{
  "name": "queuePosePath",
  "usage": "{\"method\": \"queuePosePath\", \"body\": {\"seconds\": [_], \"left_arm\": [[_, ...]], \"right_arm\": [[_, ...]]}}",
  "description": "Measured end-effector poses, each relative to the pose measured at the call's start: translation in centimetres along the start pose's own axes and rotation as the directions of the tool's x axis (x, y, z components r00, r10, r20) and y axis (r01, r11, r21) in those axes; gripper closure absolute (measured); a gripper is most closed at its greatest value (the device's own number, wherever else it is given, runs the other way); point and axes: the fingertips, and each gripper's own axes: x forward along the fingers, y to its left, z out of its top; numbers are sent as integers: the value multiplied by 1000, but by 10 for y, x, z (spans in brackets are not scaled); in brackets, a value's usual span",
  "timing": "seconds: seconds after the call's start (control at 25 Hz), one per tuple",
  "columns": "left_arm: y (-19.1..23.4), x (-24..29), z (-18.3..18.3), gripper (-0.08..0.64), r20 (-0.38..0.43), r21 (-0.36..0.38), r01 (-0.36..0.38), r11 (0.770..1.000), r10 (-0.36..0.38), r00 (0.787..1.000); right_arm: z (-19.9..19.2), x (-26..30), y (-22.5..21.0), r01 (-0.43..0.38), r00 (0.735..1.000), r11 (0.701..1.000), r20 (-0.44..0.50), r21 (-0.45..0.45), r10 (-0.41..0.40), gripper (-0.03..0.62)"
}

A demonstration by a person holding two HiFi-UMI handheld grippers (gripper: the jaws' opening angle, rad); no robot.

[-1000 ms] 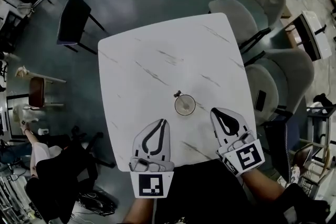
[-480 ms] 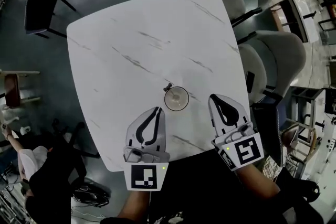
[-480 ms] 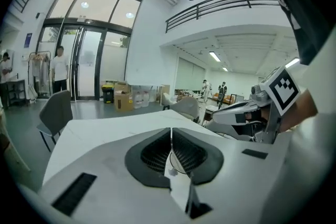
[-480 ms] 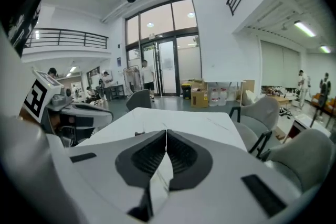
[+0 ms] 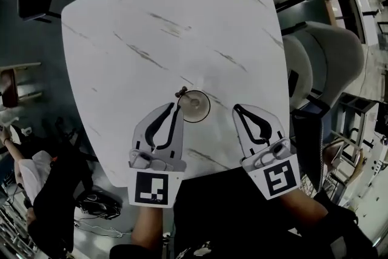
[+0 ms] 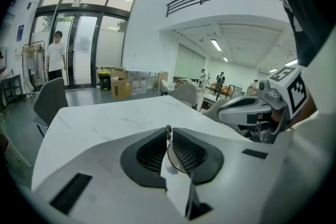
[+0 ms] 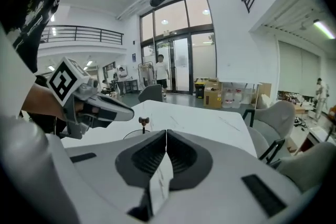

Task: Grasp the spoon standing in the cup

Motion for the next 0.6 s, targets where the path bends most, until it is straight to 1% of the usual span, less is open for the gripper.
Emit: {"method": "queuePosePath", "body": {"seconds": [0.08,0.12,0.2,0.32,0.36,0.44,0.48,0.52,0.56,0.6], "left_arm": [[-2,6,4,541,-4,37,-6,999,6,1000],[-4,9,3,524,-15,53,-6,999,7,1000],[-7,17,-1,375,-47,60,-4,998,7,999],[-9,30,-8,332,-74,55,2,999,2,997],[-9,34,-10,328,-83,54,11,998,-7,997],[-10,43,-13,328,-109,68,32,997,-24,994],[-8,47,-13,328,-118,82,30,996,-20,993],[-6,49,-11,348,-115,93,13,996,-3,993],[-3,50,-8,480,-101,96,-9,995,18,995],[-2,48,-5,506,-83,96,-27,995,35,996]], "right_arm": [[-8,-4,0,-20,999,1000,-30,-1,20,528],[-13,-6,-2,-23,999,1000,-49,7,23,528],[-18,-11,-10,-21,997,1000,-70,14,22,528],[-18,-9,-20,-21,998,1000,-55,-7,20,528],[-17,-8,-21,-19,999,1000,-49,-9,19,528],[-18,-9,-25,-13,999,1000,-47,-4,13,528],[-19,-10,-27,-9,999,1000,-49,0,9,529],[-20,-11,-29,-6,999,1000,-52,2,6,528],[-22,-13,-30,-4,998,1000,-55,4,4,528],[-23,-14,-32,-3,998,1000,-58,5,3,528]]}}
